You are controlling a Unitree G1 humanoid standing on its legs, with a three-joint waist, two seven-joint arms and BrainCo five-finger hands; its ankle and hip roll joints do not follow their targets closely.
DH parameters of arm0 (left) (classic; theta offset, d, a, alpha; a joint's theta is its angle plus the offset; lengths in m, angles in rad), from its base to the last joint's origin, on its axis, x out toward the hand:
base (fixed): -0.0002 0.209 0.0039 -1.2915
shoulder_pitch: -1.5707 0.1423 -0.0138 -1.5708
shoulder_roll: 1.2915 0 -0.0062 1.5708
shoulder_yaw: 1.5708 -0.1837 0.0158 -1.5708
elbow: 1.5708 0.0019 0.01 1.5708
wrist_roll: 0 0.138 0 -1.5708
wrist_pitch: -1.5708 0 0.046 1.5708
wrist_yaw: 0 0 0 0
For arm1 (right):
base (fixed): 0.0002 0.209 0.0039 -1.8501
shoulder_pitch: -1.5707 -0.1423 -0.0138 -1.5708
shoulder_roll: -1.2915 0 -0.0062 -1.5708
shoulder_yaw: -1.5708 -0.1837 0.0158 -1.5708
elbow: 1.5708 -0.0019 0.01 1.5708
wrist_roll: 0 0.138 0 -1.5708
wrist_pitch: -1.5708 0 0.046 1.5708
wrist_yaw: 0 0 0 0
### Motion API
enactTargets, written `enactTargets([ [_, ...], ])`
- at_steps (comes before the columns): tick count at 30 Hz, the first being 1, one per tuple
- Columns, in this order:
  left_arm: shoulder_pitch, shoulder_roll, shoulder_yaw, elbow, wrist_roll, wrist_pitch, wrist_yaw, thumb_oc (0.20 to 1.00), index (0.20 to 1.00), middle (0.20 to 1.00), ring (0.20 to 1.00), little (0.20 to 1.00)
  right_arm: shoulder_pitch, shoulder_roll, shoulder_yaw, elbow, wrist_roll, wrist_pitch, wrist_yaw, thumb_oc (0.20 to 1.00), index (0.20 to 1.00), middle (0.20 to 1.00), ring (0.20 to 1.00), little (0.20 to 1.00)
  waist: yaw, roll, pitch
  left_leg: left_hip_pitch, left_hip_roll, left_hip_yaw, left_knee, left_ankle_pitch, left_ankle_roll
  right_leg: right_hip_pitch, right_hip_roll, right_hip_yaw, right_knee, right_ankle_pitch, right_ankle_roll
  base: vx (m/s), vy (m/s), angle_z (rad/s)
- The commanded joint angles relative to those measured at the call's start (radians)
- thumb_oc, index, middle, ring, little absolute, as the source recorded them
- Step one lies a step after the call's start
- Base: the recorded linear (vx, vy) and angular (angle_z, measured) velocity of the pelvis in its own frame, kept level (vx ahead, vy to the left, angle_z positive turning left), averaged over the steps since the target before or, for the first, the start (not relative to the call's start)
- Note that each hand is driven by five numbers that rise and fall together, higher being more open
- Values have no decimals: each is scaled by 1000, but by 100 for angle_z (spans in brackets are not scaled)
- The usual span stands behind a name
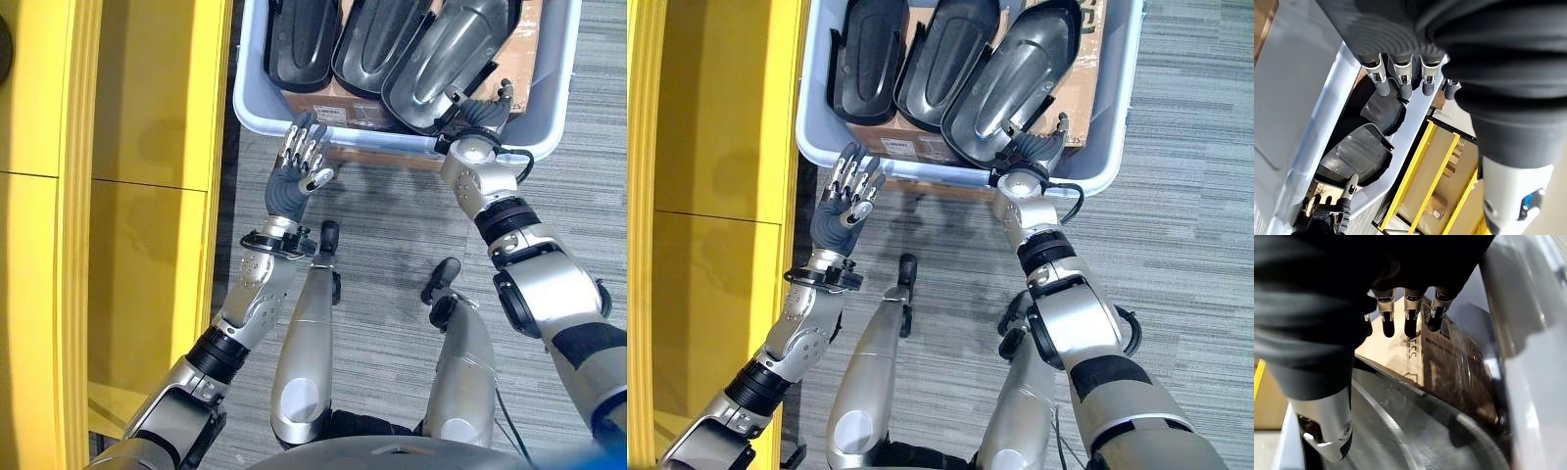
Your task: Move parts from the plastic box to the shelf.
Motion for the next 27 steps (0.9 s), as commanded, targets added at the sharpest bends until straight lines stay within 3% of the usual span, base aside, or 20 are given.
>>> enactTargets([
  [1, 17, -4, -2, -74, 3, -31, -25, 1000, 1000, 1000, 1000, 1000, 24, -10, 12, 47, -65, 108, 49, 1000, 1000, 1000, 1000, 1000, 38, 35, -33, -6, -29, 93, -54, 6, 57, 2, 14, -70, 138, -58, 23, 9, 31, 1],
  [5, 17, 15, -2, -75, -22, -36, -46, 1000, 1000, 1000, 1000, 1000, -22, -40, 47, 114, -82, 174, 42, 1000, 1000, 1000, 1000, 1000, 48, 36, -33, -9, -28, 89, -53, 9, 56, 8, 8, -75, 136, -53, 27, 10, 63, 2],
  [6, 16, 19, -7, -78, -44, -31, -78, 1000, 1000, 1000, 1000, 1000, -40, -54, 75, 142, -125, 225, 60, 1000, 1000, 1000, 1000, 1000, 50, 33, -33, -14, -26, 90, -49, 7, 57, 8, 6, -79, 134, -48, 31, 6, 63, 4],
  [9, 7, 18, -22, -83, -24, -28, -87, 1000, 1000, 1000, 1000, 1000, -61, -70, 102, 176, -116, 247, 43, 1000, 1000, 1000, 1000, 1000, 52, 32, -33, -21, -25, 89, -46, 8, 58, 6, 6, -80, 133, -44, 31, 12, 69, 4],
  [10, 4, 28, -28, -92, -56, -17, -89, 1000, 1000, 1000, 1000, 1000, -81, -95, 116, 200, -172, 299, 46, 1000, 1000, 1000, 1000, 1000, 54, 31, -33, -24, -27, 86, -45, 6, 60, 5, 5, -82, 131, -40, 34, 8, 77, 3],
  [11, 6, 32, -33, -92, -63, -19, -95, 1000, 1000, 1000, 1000, 1000, -88, -112, 129, 213, -167, 310, 51, 1000, 1000, 1000, 1000, 1000, 55, 29, -33, -28, -28, 86, -46, 7, 61, 4, 5, -84, 128, -37, 37, 1, 66, 2],
  [20, 1, 35, -92, -91, -89, -80, -114, 1000, 1000, 1000, 1000, 1000, -114, -150, 157, 259, -21, 301, -67, 1000, 1000, 1000, 1000, 1000, 56, 19, -33, -75, -28, 85, -53, 6, 66, -18, 10, -95, 89, -11, 54, -3, 27, 4],
  [21, -7, 33, -98, -96, -87, -87, -100, 1000, 1000, 1000, 1000, 1000, -105, -147, 138, 261, 10, 268, -63, 561, 561, 561, 561, 561, 54, 21, -33, -85, -30, 87, -53, 4, 68, -27, 10, -93, 83, -8, 56, 6, 38, 11],
  [22, -8, 32, -97, -92, -89, -89, -100, 1000, 1000, 1000, 1000, 1000, -104, -145, 132, 264, 30, 263, -55, 200, 200, 200, 200, 200, 54, 22, -33, -88, -31, 89, -54, 4, 69, -31, 11, -93, 81, -8, 56, 12, 23, 7],
  [27, -17, 28, -89, -76, -77, -99, -86, 1000, 1000, 1000, 1000, 1000, -87, -142, 105, 275, 110, 214, -39, 200, 200, 200, 200, 200, 53, 23, -33, -106, -34, 90, -48, 0, 69, -44, 14, -94, 74, -9, 54, 0, 0, 0],
])
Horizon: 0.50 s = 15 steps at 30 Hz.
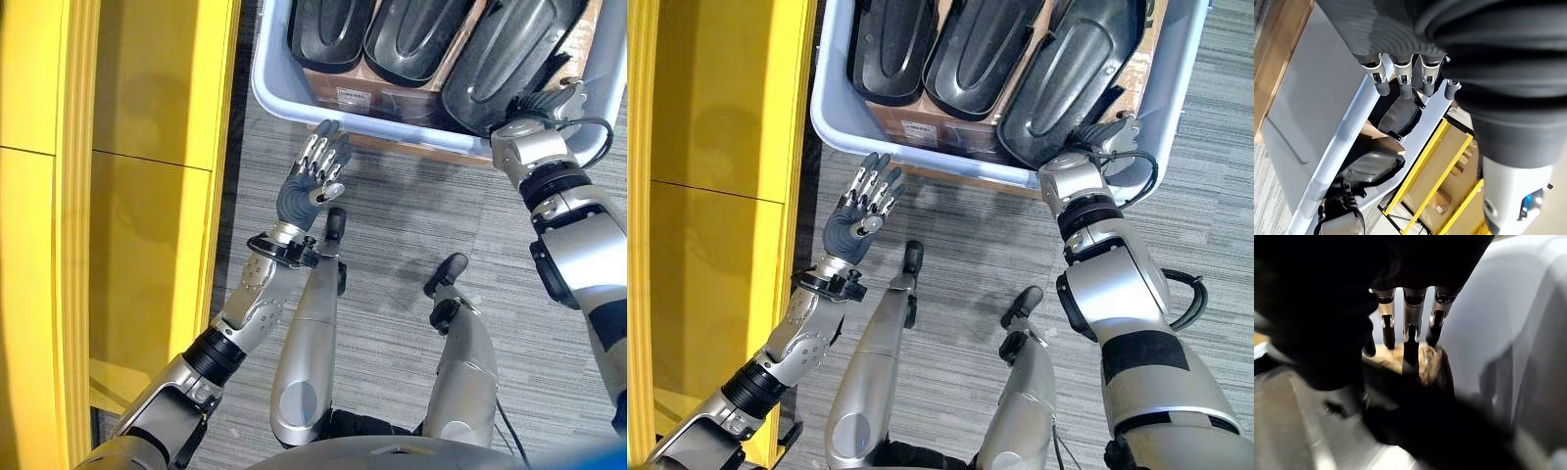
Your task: Move parts from the plastic box to the shelf.
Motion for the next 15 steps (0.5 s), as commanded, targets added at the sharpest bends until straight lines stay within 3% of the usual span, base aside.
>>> enactTargets([
  [1, 3, -22, 16, -73, 17, -67, -4, 1000, 1000, 1000, 1000, 1000, 97, 21, -33, 15, 109, 7, 73, 200, 200, 200, 200, 200, 44, 39, -25, 6, -13, 116, -91, 14, 40, -44, 25, -23, 190, -84, 31, 0, 0, 0],
  [10, -7, -20, 35, -68, 13, -36, -20, 1000, 1000, 1000, 1000, 1000, 99, 12, -31, 14, 77, -76, 249, 200, 200, 200, 200, 200, 43, 52, -25, -21, -19, 107, -65, 8, 41, -82, 15, -16, 222, -94, 22, 3, -12, 0],
  [15, -4, -24, 43, -57, 15, -37, -32, 1000, 1000, 1000, 1000, 1000, 108, 17, -35, 10, 94, -129, 282, 200, 200, 200, 200, 200, 43, 61, -25, -24, -24, 105, -60, 5, 42, -94, 11, -8, 236, -101, 17, -1, -2, -1],
])
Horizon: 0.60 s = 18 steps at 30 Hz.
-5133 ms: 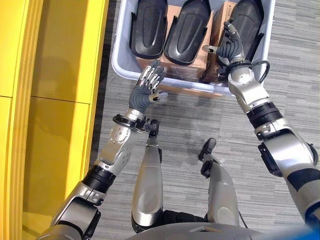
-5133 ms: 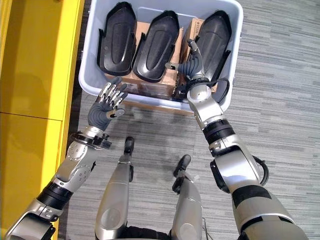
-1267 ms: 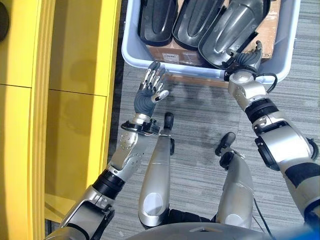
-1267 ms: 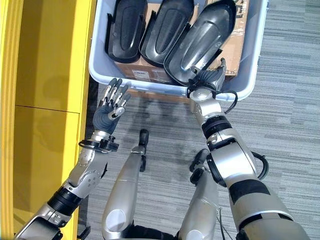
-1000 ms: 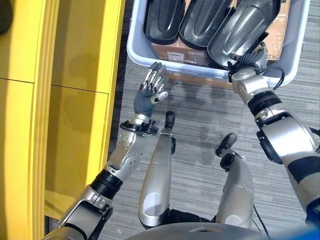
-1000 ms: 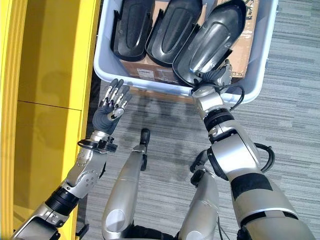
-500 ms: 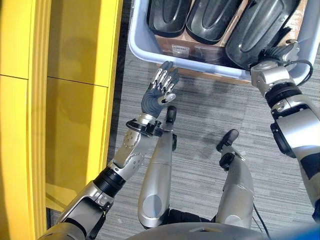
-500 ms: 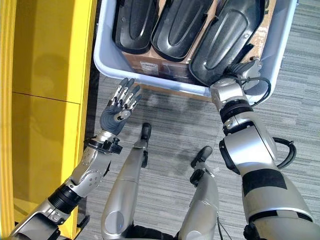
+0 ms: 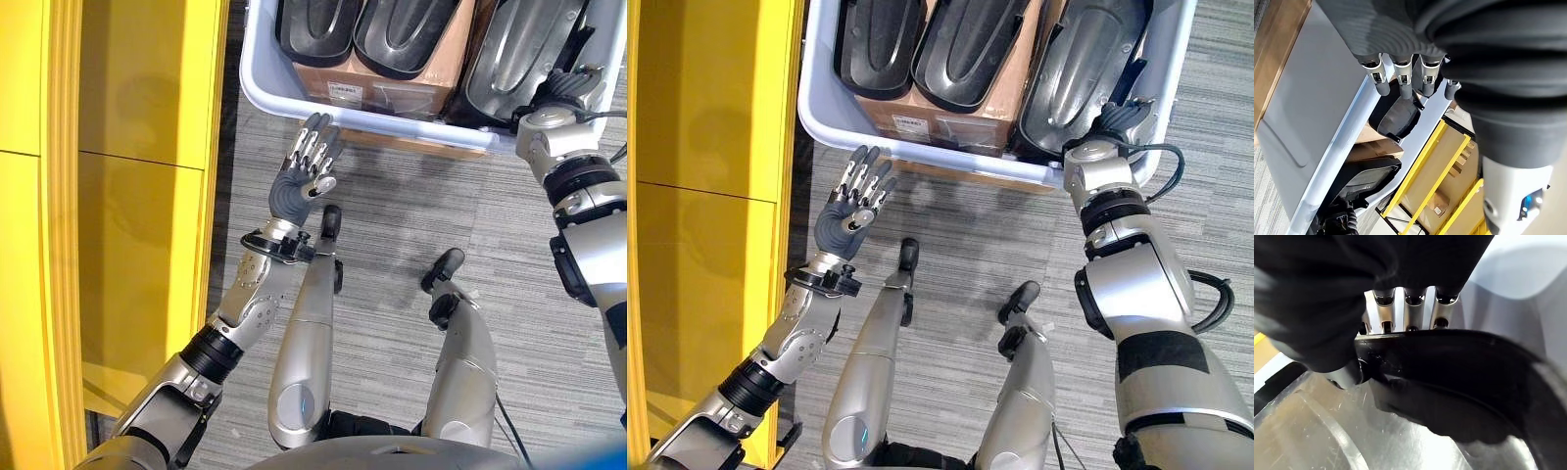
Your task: Move parts from the plastic box to the shelf.
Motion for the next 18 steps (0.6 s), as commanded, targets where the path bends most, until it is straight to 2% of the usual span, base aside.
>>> enactTargets([
  [1, -4, -25, 6, -57, 15, -33, -29, 1000, 1000, 1000, 1000, 1000, 117, 71, -26, 5, 71, -22, 139, 200, 200, 200, 200, 200, 50, 65, -23, 1, -26, 104, -72, 4, 44, -45, 16, -24, 188, -88, 27, -15, -15, -3],
  [4, 1, -22, 12, -51, 19, -36, -43, 1000, 1000, 1000, 1000, 1000, 140, 79, -53, -14, 111, -115, 92, 200, 200, 200, 200, 200, 46, 69, -23, 21, -29, 107, -78, 1, 47, -33, 18, -16, 186, -89, 28, -25, -59, -1],
  [6, 9, -20, 13, -37, 35, -50, -55, 1000, 1000, 1000, 1000, 1000, 172, 91, -93, -43, 67, -219, 47, 200, 200, 200, 200, 200, 35, 66, -23, 59, -25, 117, -89, -5, 47, 0, 26, -7, 160, -85, 30, -30, -112, -2],
  [12, 18, -7, 13, -39, 50, -68, -33, 1000, 1000, 1000, 1000, 1000, 244, 84, -176, -153, -38, -345, -64, 200, 200, 200, 200, 200, -3, 46, -23, 182, -15, 137, -147, -6, 43, 105, 57, 22, 73, -69, 37, -15, -115, -10],
  [17, 49, 4, 22, -49, 95, -70, -15, 1000, 1000, 1000, 1000, 1000, 289, 51, -229, -290, -91, -449, -40, 200, 200, 200, 200, 200, -31, 28, -23, 344, -4, 156, -226, 5, 32, 239, 79, 37, -4, -65, 38, -27, -148, -18],
  [18, 54, 11, 30, -63, 98, -64, -5, 1000, 1000, 1000, 1000, 1000, 303, 41, -257, -348, -89, -465, -28, 200, 200, 200, 200, 200, -36, 25, -23, 357, 1, 163, -237, 28, 38, 254, 83, 25, -24, -45, 26, -67, -94, -25],
])
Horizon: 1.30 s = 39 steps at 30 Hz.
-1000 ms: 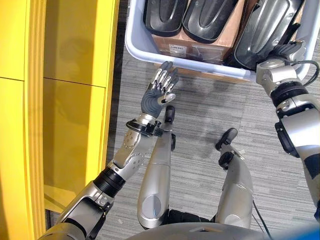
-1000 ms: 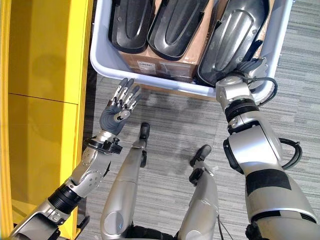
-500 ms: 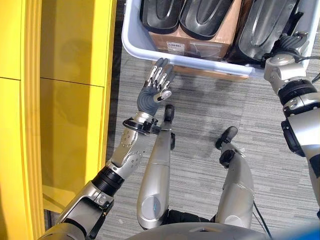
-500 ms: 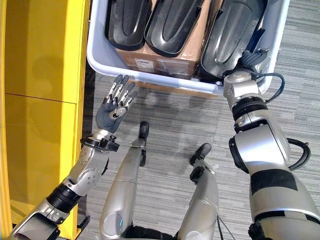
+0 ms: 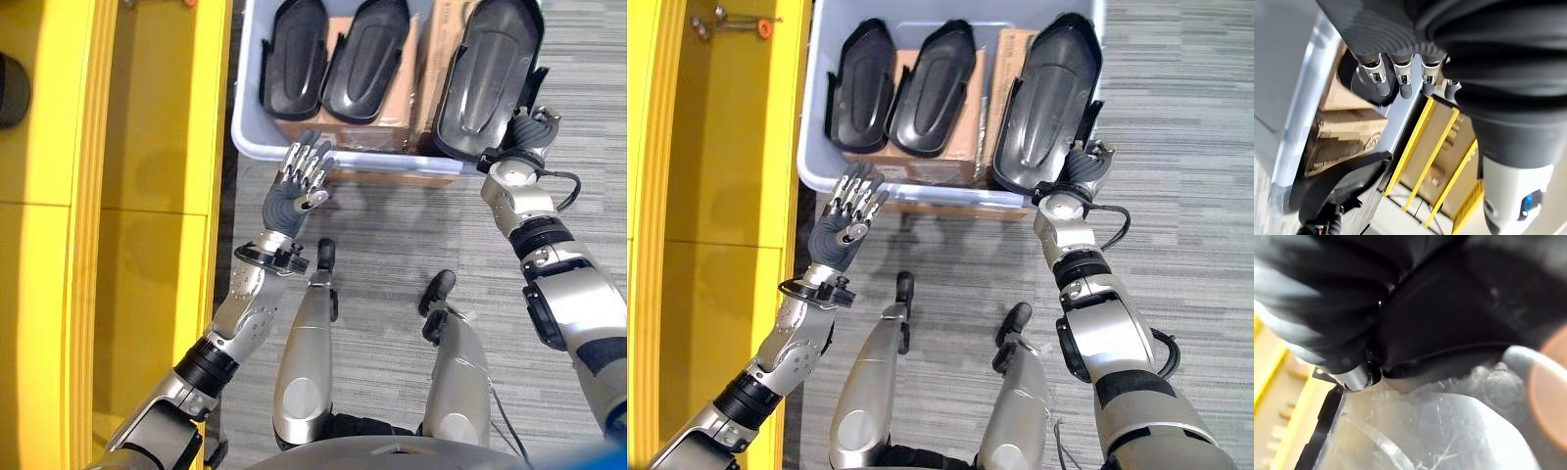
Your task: Move parts from the plastic box to the shelf.
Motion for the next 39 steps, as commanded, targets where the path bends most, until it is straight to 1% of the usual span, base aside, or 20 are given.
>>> enactTargets([
  [1, -31, -1, 5, -70, 56, -42, 15, 1000, 1000, 1000, 1000, 1000, -15, -50, -74, -142, -51, -152, 3, 200, 200, 200, 200, 200, 36, -6, 14, 43, -52, 91, -42, -23, 72, 46, 22, -11, 52, -51, 28, -62, -92, -18],
  [4, -8, -4, 18, -72, 65, -30, -1, 1000, 1000, 1000, 1000, 1000, 3, -48, -106, -207, -70, -159, 42, 200, 200, 200, 200, 200, 28, -9, 14, 111, -45, 97, -68, -21, 65, 114, 28, -11, 11, -50, 25, -1, -79, -7],
  [8, 22, -7, 26, -63, 77, -25, -21, 1000, 1000, 1000, 1000, 1000, 11, -64, -121, -284, -56, -126, 97, 200, 200, 200, 200, 200, 19, -11, 14, 195, -32, 109, -111, -9, 52, 200, 30, -13, -50, -38, 25, -6, -52, -6],
  [13, 63, -7, 74, -45, -3, -31, -28, 1000, 1000, 1000, 1000, 1000, 60, -67, -112, -371, -78, -89, 264, 200, 200, 200, 200, 200, 10, -17, 14, 314, -21, 116, -159, 3, 38, 321, 28, -12, -116, -27, 23, 11, -59, -9],
  [15, 95, -5, 108, -37, 41, -20, -48, 1000, 1000, 1000, 1000, 1000, 109, -53, -96, -436, -64, -76, 367, 200, 200, 200, 200, 200, 11, -25, -5, 358, -15, 115, -185, 14, 30, 370, 30, -17, -142, -23, 23, 40, -118, -3],
  [17, 112, -1, 123, -41, 64, -10, -54, 1000, 1000, 1000, 1000, 1000, 146, -46, -89, -481, -55, -66, 421, 200, 200, 200, 200, 200, 13, -30, -19, 368, -9, 112, -189, 17, 27, 385, 29, -24, -142, -28, 20, 22, -133, 3],
  [21, 174, -4, 176, -35, 92, -1, -63, 1000, 1000, 1000, 1000, 1000, 264, 12, -33, -594, -22, -8, 579, 200, 200, 200, 200, 200, 22, -38, -62, 411, 17, 108, -191, 24, 14, 439, 40, -61, -130, -52, 1, 62, -158, 2],
  [25, 239, -28, 237, -30, 97, 7, -11, 1000, 1000, 1000, 1000, 1000, 352, 87, 22, -636, -25, 68, 639, 200, 200, 200, 200, 200, 42, -38, -101, 428, 46, 81, -167, 32, 6, 468, 48, -89, -74, -99, -31, 110, -162, 2],
  [27, 300, -51, 300, -32, 34, 22, -17, 1000, 1000, 1000, 1000, 1000, 419, 132, 63, -659, -63, 73, 638, 200, 200, 200, 200, 200, 68, -43, -131, 439, 70, 52, -181, 59, -1, 488, 59, -103, -50, -121, -45, 148, -202, 19],
  [28, 366, -70, 337, -33, 85, 26, -62, 1000, 1000, 1000, 1000, 1000, 482, 157, 86, -698, -69, 75, 628, 200, 200, 200, 200, 200, 94, -51, -151, 429, 98, 30, -206, 122, -16, 519, 71, -126, -63, -123, -50, 124, -160, 34],
  [29, 379, -74, 341, -33, 110, 23, -74, 1000, 1000, 1000, 1000, 1000, 499, 161, 91, -709, -77, 71, 626, 200, 200, 200, 200, 200, 99, -53, -156, 426, 104, 31, -210, 136, -19, 528, 74, -136, -69, -122, -51, 98, -137, 39],
  [30, 395, -77, 343, -30, 152, 12, -90, 1000, 1000, 1000, 1000, 1000, 525, 158, 96, -727, -82, 62, 629, 200, 200, 200, 200, 200, 103, -56, -164, 421, 112, 46, -214, 152, -24, 541, 75, -157, -80, -121, -51, 28, -49, 32],
  [31, 402, -78, 338, -23, 171, 1, -117, 1000, 1000, 1000, 1000, 1000, 555, 152, 94, -752, -76, 60, 633, 200, 200, 200, 200, 200, 101, -58, -175, 412, 124, 88, -206, 163, -28, 554, 69, -194, -88, -122, -52, 50, -57, 37],
  [32, 401, -78, 331, -9, 173, -3, -145, 1000, 1000, 1000, 1000, 1000, 586, 142, 89, -777, -72, 60, 628, 200, 200, 200, 200, 200, 88, -66, -184, 420, 125, 149, -185, 138, -39, 570, 55, -224, -85, -140, -42, -15, -33, 63],
  [33, 390, -77, 316, 10, 178, -17, -169, 1000, 1000, 1000, 1000, 1000, 617, 128, 86, -804, -72, 54, 620, 200, 200, 200, 200, 200, 63, -72, -198, 425, 128, 249, -153, 103, -32, 577, 41, -276, -90, -134, -38, -49, -9, 108],
  [35, 353, -78, 282, 37, 186, -42, -166, 1000, 1000, 1000, 1000, 1000, 652, 109, 94, -837, -35, 49, 611, 200, 200, 200, 200, 200, 19, -86, -215, 456, 116, 374, -126, 48, -11, 581, 28, -320, -104, -112, -24, -100, 74, 139],
  [36, 330, -74, 262, 44, 186, -51, -153, 1000, 1000, 1000, 1000, 1000, 670, 105, 101, -850, -18, 42, 611, 200, 200, 200, 200, 200, 0, -89, -223, 473, 104, 409, -137, 39, -6, 583, 29, -328, -109, -103, -15, -46, 122, 155],
  [37, 317, -74, 250, 48, 192, -55, -145, 1000, 1000, 1000, 1000, 1000, 682, 106, 103, -856, -12, 39, 611, 200, 200, 200, 200, 200, -5, -91, -225, 477, 97, 411, -142, 37, -4, 586, 27, -328, -111, -99, -9, 20, 308, 148],
  [38, 271, -66, 215, 45, 239, -48, -120, 1000, 1000, 1000, 1000, 1000, 707, 124, 108, -846, -10, 11, 632, 200, 200, 200, 200, 200, -6, -88, -235, 490, 70, 400, -166, 33, 4, 609, 28, -326, -117, -97, 0, 39, 278, 142],
  [39, 270, -65, 214, 44, 244, -46, -118, 1000, 1000, 1000, 1000, 1000, 707, 125, 108, -845, -8, 11, 633, 200, 200, 200, 200, 200, -6, -88, -235, 492, 67, 399, -169, 33, 5, 611, 28, -327, -118, -97, 1, 45, 273, 73],
])
